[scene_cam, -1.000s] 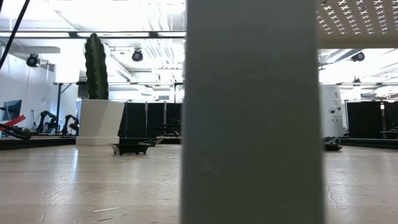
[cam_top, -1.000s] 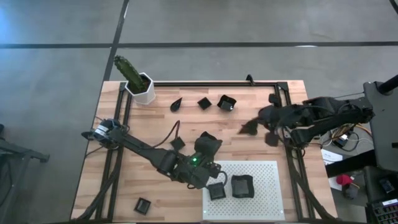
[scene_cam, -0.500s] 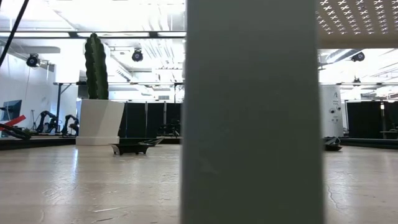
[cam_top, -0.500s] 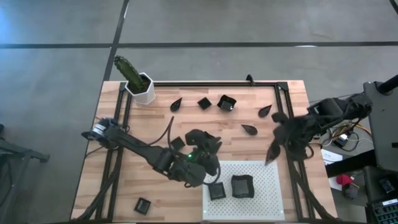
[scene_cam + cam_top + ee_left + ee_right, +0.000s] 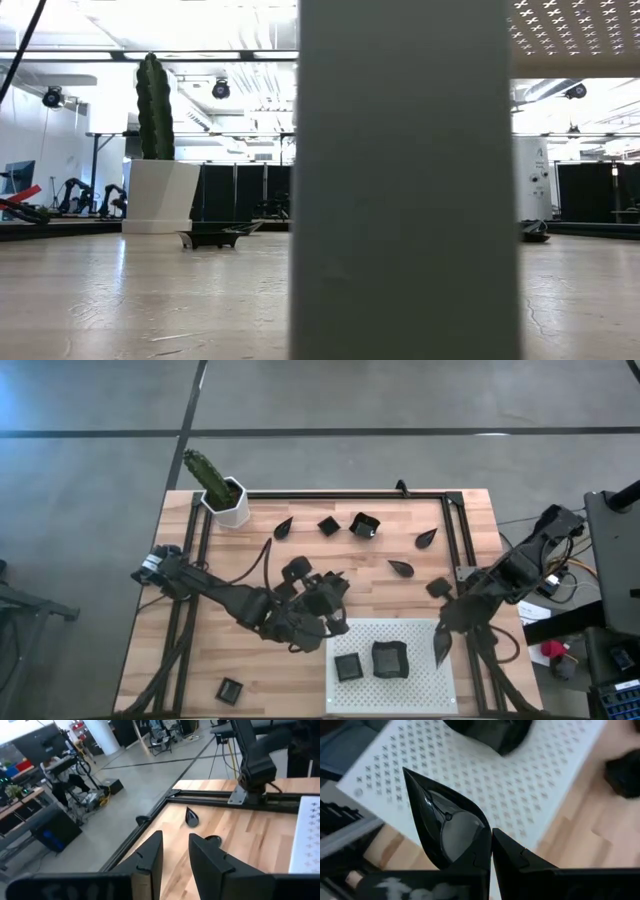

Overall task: Pick & Place Mini shaped plates
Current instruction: Put the drop-shaped plate on the shelf, then stack the square plate on top of the square plate on the shelf

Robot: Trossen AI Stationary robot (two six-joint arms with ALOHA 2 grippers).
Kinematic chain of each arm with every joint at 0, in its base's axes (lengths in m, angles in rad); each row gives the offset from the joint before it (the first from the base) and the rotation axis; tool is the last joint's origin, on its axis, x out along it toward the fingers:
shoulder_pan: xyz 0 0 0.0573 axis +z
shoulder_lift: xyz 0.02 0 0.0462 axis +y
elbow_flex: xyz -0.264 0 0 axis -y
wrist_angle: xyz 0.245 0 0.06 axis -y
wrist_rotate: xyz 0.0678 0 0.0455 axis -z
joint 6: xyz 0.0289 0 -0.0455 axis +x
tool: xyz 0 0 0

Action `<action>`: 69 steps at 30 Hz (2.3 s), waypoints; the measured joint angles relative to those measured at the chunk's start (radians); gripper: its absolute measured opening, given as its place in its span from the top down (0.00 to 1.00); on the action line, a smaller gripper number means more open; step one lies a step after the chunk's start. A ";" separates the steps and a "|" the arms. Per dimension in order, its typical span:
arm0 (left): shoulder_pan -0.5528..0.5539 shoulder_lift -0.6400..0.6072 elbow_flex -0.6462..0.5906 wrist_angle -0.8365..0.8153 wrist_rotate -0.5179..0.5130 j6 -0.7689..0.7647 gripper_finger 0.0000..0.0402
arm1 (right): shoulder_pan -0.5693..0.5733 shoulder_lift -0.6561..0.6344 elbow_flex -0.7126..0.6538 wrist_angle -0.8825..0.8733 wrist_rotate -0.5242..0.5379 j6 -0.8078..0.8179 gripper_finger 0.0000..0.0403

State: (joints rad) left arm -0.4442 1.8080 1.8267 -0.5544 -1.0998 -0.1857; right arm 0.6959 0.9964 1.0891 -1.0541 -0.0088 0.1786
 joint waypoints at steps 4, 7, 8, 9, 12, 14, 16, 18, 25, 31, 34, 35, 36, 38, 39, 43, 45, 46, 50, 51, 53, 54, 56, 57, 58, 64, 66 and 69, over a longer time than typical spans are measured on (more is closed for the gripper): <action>-0.001 -0.001 0.000 -0.007 0.006 -0.019 0.76 | 0.027 0.033 -0.040 0.098 0.000 0.008 0.98; 0.000 -0.001 0.000 -0.007 0.008 -0.019 0.76 | 0.033 0.065 -0.064 0.137 -0.004 0.008 0.98; 0.000 -0.001 0.000 -0.008 0.008 -0.020 0.76 | 0.033 0.073 -0.071 0.160 -0.017 0.003 0.98; 0.000 -0.001 0.000 -0.008 0.008 -0.020 0.76 | 0.033 0.080 -0.080 0.186 -0.037 -0.004 0.98; 0.000 -0.001 0.000 -0.008 0.012 -0.020 0.76 | 0.033 0.105 -0.096 0.239 -0.085 -0.029 0.98; 0.000 -0.001 0.000 -0.008 0.018 -0.021 0.76 | 0.033 0.115 -0.097 0.250 -0.099 -0.030 0.98; 0.000 -0.001 0.000 -0.008 0.028 -0.021 0.76 | 0.033 0.120 -0.097 0.249 -0.101 -0.032 0.98; 0.000 -0.001 0.000 -0.008 0.033 -0.021 0.76 | 0.033 0.121 -0.097 0.249 -0.101 -0.032 0.98; 0.000 -0.001 0.000 -0.008 0.034 -0.021 0.76 | 0.030 0.118 -0.102 0.249 -0.096 -0.035 0.98; 0.000 -0.001 0.000 -0.008 0.034 -0.020 0.76 | 0.030 0.119 -0.139 0.252 -0.062 -0.053 0.98; 0.000 -0.001 0.000 -0.008 0.034 -0.013 0.77 | 0.030 0.119 -0.144 0.255 -0.041 -0.051 0.98; 0.000 -0.001 0.000 -0.008 0.034 -0.005 0.76 | 0.030 0.119 -0.144 0.255 -0.040 -0.051 0.98; 0.000 -0.001 0.000 -0.008 0.034 -0.003 0.76 | 0.030 0.119 -0.144 0.256 -0.037 -0.051 0.98; 0.000 -0.001 0.000 -0.008 0.034 -0.003 0.77 | 0.030 0.119 -0.144 0.255 -0.018 -0.051 0.96; 0.000 -0.001 0.000 -0.008 0.034 -0.001 0.76 | 0.030 0.119 -0.145 0.254 -0.015 -0.051 0.95; 0.000 -0.001 0.000 -0.008 0.034 -0.001 0.76 | 0.030 0.119 -0.145 0.252 -0.014 -0.054 0.88; 0.000 -0.001 0.000 -0.008 0.034 -0.001 0.77 | 0.030 0.119 -0.145 0.253 -0.014 -0.056 0.83; 0.000 -0.001 0.000 -0.008 0.033 -0.001 0.77 | 0.030 0.118 -0.145 0.253 -0.014 -0.056 0.81; 0.000 -0.001 -0.001 -0.008 0.033 -0.001 0.77 | 0.030 0.116 -0.145 0.253 -0.014 -0.055 0.75; 0.000 -0.001 -0.001 -0.008 0.033 -0.001 0.77 | 0.030 0.114 -0.145 0.253 -0.014 -0.055 0.74; 0.000 -0.001 -0.001 -0.008 0.033 -0.001 0.77 | 0.030 0.106 -0.145 0.254 -0.014 -0.051 0.72; 0.000 -0.001 -0.001 -0.012 0.033 -0.001 0.77 | 0.030 0.102 -0.145 0.253 -0.014 -0.051 0.71; -0.001 -0.004 -0.001 -0.021 0.033 -0.001 0.77 | 0.030 0.092 -0.142 0.246 -0.014 -0.051 0.70; 0.000 -0.006 -0.001 -0.026 0.034 -0.003 0.77 | 0.030 0.089 -0.134 0.240 -0.014 -0.051 0.69; 0.000 -0.008 -0.001 -0.026 0.033 -0.006 0.77 | 0.030 0.086 -0.121 0.241 -0.014 -0.051 0.69; 0.000 -0.020 -0.001 -0.071 0.033 -0.037 0.77 | 0.031 0.062 -0.043 0.213 -0.015 -0.056 0.68; 0.002 -0.026 -0.001 -0.128 0.034 -0.087 0.77 | 0.031 0.057 -0.013 0.182 -0.015 -0.058 0.68; 0.006 -0.036 -0.001 -0.258 0.035 -0.215 0.77 | 0.031 0.051 0.030 0.147 -0.015 -0.059 0.70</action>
State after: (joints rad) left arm -0.4377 1.7725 1.8256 -0.8126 -1.0648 -0.4003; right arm 0.7265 1.0473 1.1188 -0.9074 -0.0235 0.1198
